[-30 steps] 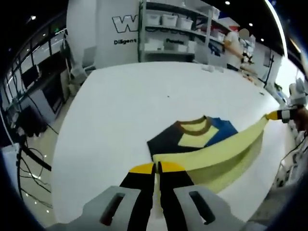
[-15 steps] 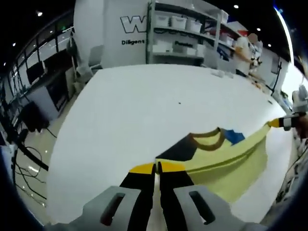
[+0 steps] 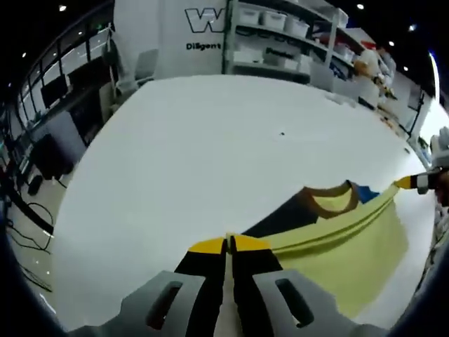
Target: Fold the garment on the visible template until the final outline fits inside the template.
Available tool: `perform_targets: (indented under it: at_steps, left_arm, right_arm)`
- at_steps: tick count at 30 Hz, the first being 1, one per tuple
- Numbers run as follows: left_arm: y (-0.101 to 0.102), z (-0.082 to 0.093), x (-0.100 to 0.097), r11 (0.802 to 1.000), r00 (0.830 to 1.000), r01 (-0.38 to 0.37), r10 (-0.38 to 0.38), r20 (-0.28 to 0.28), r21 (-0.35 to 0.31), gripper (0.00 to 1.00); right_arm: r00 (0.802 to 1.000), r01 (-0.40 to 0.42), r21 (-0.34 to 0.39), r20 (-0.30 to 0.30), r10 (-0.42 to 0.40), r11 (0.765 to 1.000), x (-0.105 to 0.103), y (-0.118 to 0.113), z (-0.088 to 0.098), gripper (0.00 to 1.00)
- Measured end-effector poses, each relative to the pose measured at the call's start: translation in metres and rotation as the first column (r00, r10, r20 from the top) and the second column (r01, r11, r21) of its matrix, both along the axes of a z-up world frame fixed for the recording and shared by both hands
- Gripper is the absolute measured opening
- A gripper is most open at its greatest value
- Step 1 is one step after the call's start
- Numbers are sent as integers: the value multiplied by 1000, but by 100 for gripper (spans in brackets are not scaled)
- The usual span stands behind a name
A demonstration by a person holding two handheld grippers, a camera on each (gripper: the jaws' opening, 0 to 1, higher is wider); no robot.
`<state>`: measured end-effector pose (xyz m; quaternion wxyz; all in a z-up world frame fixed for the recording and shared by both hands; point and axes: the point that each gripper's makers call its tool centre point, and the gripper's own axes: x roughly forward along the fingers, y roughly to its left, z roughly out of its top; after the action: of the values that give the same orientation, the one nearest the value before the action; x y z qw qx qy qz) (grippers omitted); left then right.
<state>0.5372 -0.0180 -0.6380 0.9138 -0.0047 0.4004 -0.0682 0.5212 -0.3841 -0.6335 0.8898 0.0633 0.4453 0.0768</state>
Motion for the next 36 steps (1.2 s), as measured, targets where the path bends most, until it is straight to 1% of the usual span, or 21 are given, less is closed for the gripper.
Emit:
perform_targets:
  at_steps: [3,4,5,6,8,10,11,14,19,23,24,25,26,27,28,29,30,31,33,34,36]
  left_arm:
    - [5,-9,5,999,1000,2,-3,7,54,0]
    - [5,-11,6,998,1000,3,-3,7,55,0]
    - [6,-13,8,998,1000,3,-4,14,56,0]
    - [9,-13,11,999,1000,-7,6,26,51,0]
    - [10,-15,13,999,999,-30,30,32,18,0]
    - [10,-19,14,999,1000,-16,16,22,34,0]
    - [10,-20,14,999,1000,-5,4,18,47,0]
    - [10,-21,17,998,999,10,-12,38,57,0]
    - [10,-24,20,998,999,11,-14,44,66,0]
    - [6,-22,22,995,997,45,-51,60,88,0]
    - [6,-22,22,990,994,86,-94,63,112,1]
    - [7,-20,23,987,991,97,-107,74,129,1]
    - [8,-20,22,979,988,126,-139,72,158,2]
    - [9,-20,21,966,981,168,-184,68,196,7]
    - [10,-18,20,967,980,162,-182,86,199,13]
    - [8,-15,19,966,974,181,-202,104,183,19]
    - [6,-13,18,969,972,188,-207,112,162,27]
    - [6,-13,15,975,975,179,-193,106,132,32]
    - [4,-7,14,963,960,229,-248,132,141,38]
    - [3,-3,13,948,945,269,-294,146,171,40]
    - [1,3,10,924,921,319,-354,161,209,47]
  right_arm:
    - [1000,-1,-17,29,2,1000,7,1,-7,0]
    - [999,-10,-29,34,11,1000,9,2,-9,0]
    - [999,-26,-51,25,27,998,8,0,-13,0]
    - [1000,-23,-55,18,24,998,7,-1,-16,0]
    - [1000,-12,-61,13,13,998,8,-4,-22,0]
    - [1000,-10,-62,11,10,998,7,-4,-26,0]
    - [999,-27,-80,25,29,996,9,-4,-26,0]
    - [999,-36,-85,26,38,996,8,-3,-29,0]
    - [999,-38,-85,35,41,996,8,-3,-34,0]
    - [996,-69,-95,56,74,993,9,-2,-33,0]
    - [994,-79,-95,63,86,992,9,-2,-32,0]
    - [992,-90,-96,80,97,991,10,-2,-29,0]
    - [990,-92,-102,99,102,990,12,-3,-26,0]
    - [986,-85,-117,134,100,989,15,-6,-20,0]
    - [984,-97,-133,138,115,986,13,-8,-17,0]
    - [979,-117,-155,147,140,981,11,-9,-14,0]
    - [977,-121,-156,154,145,980,9,-9,-12,0]
    - [974,-131,-156,162,156,979,7,-8,-10,3]
    - [967,-154,-157,179,182,976,2,-5,-5,12]
    - [963,-169,-156,183,197,973,-1,-3,-4,15]
    - [956,-193,-162,191,223,968,-5,-2,-2,19]
